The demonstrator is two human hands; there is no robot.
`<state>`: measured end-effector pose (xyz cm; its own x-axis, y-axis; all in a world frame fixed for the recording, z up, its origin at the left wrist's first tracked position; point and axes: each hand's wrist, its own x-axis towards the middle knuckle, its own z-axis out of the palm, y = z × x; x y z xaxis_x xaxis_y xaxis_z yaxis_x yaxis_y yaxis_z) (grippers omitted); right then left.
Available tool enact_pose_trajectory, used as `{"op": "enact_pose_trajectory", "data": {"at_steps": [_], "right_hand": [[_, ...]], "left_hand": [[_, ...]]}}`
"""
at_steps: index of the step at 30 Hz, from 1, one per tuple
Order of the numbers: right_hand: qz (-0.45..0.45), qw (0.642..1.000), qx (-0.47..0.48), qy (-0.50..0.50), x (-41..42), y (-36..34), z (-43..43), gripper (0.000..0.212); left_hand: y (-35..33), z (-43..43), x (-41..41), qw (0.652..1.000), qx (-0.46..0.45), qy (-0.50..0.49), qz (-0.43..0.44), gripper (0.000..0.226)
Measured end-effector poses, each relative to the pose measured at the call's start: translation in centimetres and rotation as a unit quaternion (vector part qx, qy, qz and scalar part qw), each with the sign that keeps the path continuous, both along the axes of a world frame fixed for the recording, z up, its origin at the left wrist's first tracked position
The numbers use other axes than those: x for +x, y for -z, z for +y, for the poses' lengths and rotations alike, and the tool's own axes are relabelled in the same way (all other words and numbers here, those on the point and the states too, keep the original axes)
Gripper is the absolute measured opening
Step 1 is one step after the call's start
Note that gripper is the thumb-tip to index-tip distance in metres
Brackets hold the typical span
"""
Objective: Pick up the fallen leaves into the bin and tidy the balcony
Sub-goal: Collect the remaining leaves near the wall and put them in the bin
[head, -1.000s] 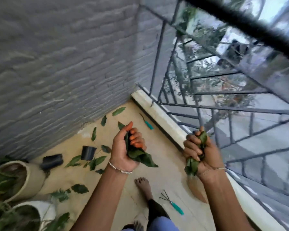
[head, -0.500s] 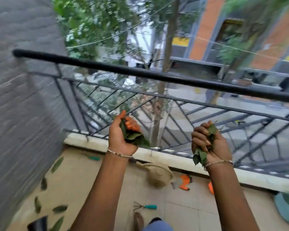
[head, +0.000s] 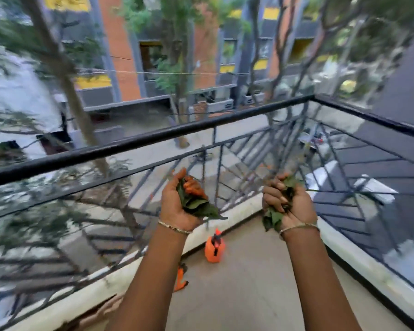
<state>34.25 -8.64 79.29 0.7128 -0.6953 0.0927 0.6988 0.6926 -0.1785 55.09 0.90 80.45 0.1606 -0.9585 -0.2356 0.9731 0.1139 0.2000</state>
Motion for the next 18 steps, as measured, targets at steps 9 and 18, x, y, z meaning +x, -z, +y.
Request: {"op": "enact_pose_trajectory", "data": {"at_steps": [9,18], "right_hand": [[0.074,0.969,0.054,0.230,-16.4,1.0,-6.6,0.014],[0.082,0.891,0.155,0.418,-28.7,3.4,-8.5,0.019]], "left_hand": [[1.9,-14.4,-15.0,0.982,0.000,0.184,0.040,0.039],[4.3,-23.0,-28.0,0.937,0.062,0.344,0.031,0.022]]}}
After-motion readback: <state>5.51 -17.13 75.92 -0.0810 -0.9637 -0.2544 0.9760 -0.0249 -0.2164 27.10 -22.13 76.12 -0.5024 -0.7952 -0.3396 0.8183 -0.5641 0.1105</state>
